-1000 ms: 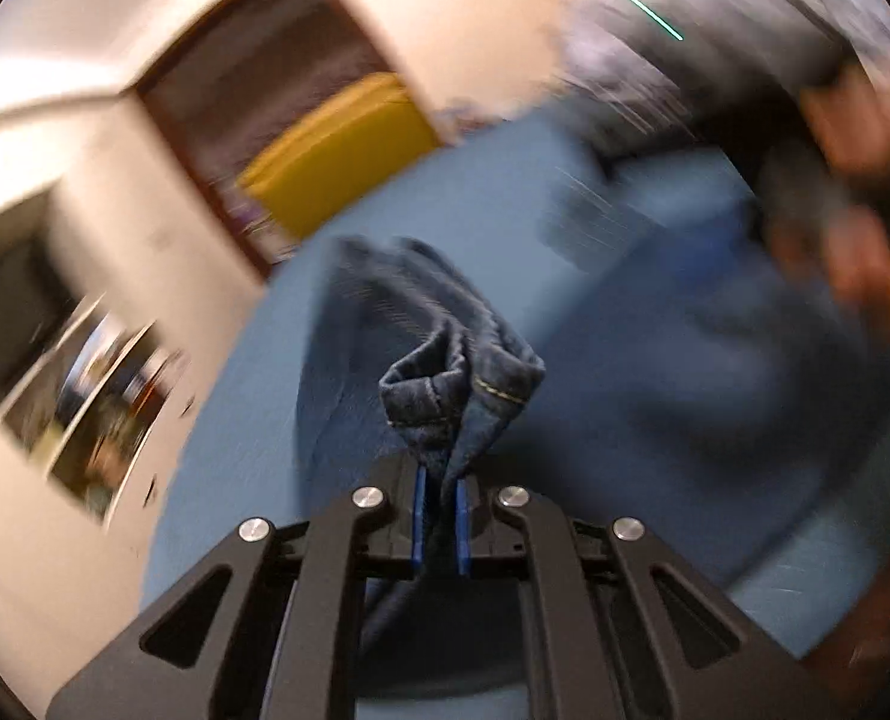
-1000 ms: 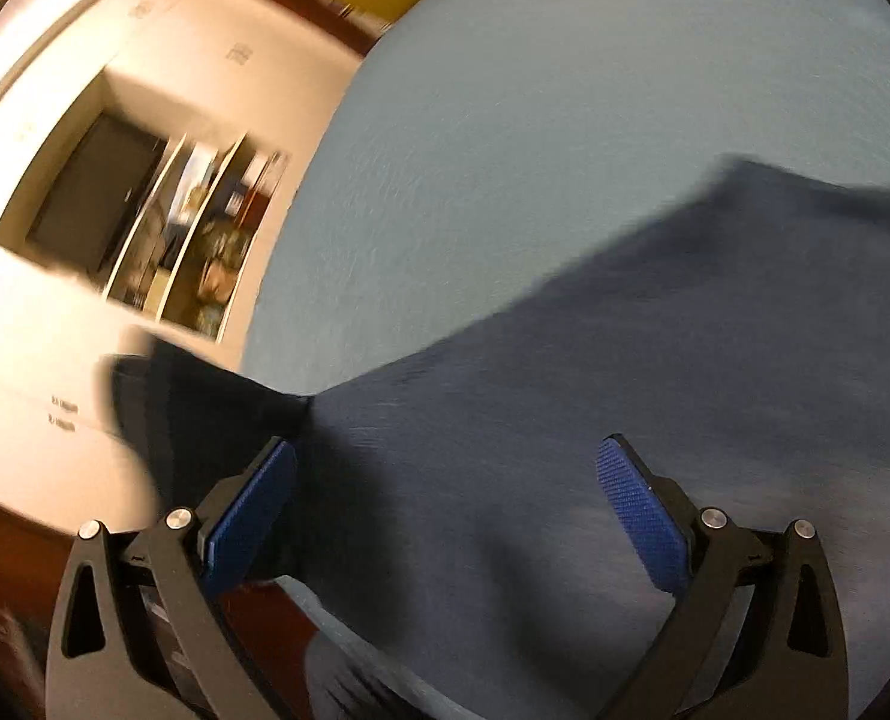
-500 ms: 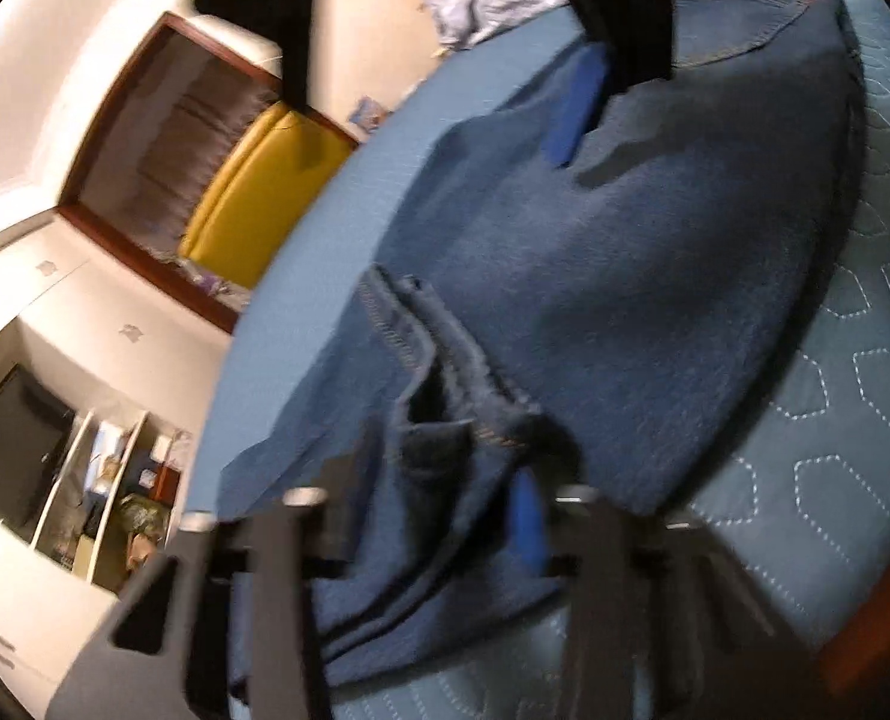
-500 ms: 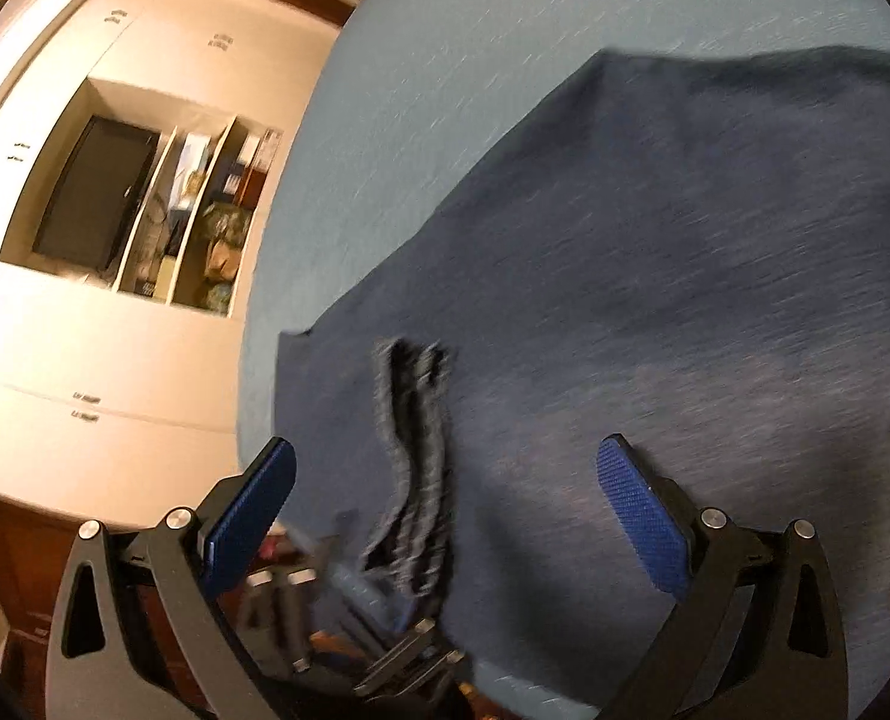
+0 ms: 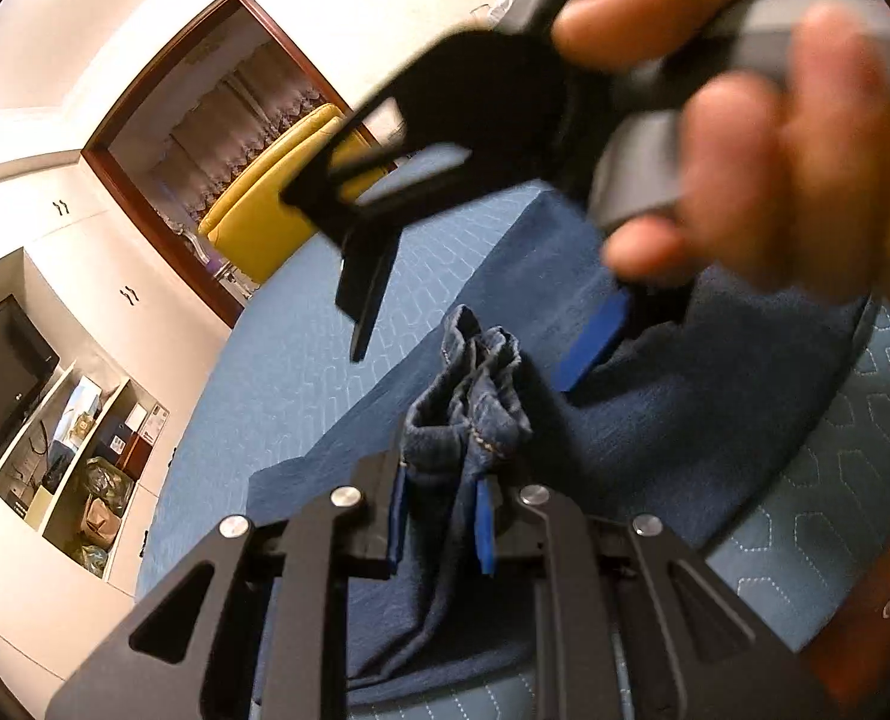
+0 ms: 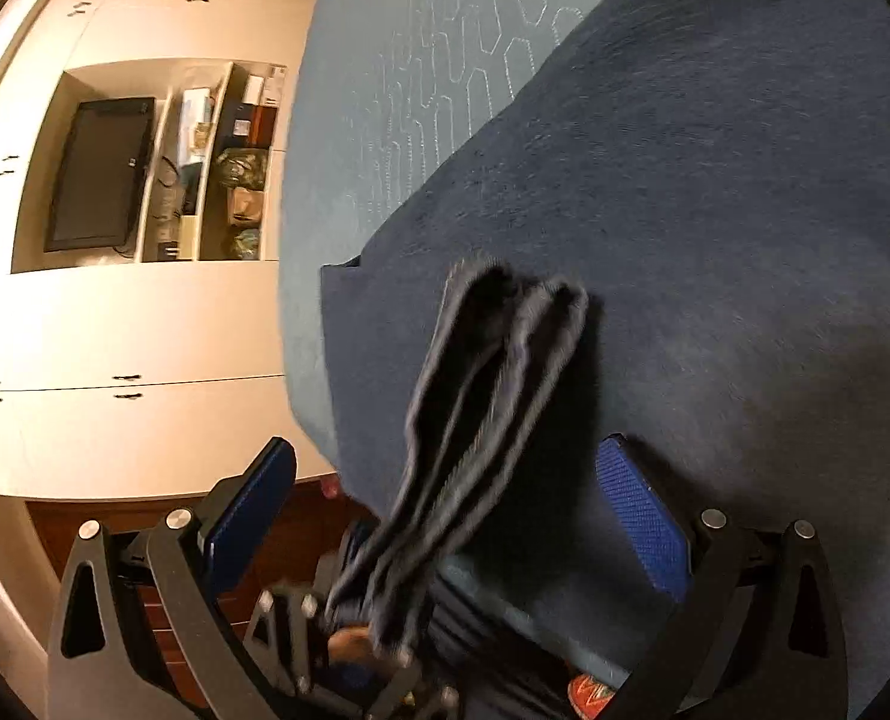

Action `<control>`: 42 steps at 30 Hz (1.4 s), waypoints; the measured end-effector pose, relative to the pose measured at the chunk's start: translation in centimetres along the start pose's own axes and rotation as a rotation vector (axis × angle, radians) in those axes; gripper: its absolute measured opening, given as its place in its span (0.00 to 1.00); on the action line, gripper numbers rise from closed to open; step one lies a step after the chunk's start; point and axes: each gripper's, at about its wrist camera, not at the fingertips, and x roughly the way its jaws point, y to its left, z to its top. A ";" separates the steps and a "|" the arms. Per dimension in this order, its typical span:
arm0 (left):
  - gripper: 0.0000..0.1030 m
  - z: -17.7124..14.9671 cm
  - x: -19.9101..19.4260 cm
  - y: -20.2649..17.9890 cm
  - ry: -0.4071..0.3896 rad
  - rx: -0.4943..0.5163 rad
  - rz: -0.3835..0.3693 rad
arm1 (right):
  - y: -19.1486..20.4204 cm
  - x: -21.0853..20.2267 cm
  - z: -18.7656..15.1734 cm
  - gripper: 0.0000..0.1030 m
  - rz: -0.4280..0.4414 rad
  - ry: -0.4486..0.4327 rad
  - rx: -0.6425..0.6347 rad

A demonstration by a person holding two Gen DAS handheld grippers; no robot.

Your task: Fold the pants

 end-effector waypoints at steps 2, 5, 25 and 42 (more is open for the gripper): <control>0.17 -0.4 -0.9 -0.4 -0.008 0.001 0.001 | 0.4 0.4 0.8 0.81 -0.027 -0.016 -0.017; 0.17 -0.6 -0.4 -0.6 -0.008 0.021 0.006 | 1.9 0.8 1.9 0.29 -0.131 -0.068 -0.108; 0.30 0.2 2.6 -9.2 0.008 0.129 -0.005 | -0.8 -0.1 2.2 0.19 -0.458 -0.166 -0.385; 0.45 -13.0 -3.4 8.2 0.117 -0.193 0.294 | 4.7 2.0 -8.0 0.58 -0.772 -0.506 -0.618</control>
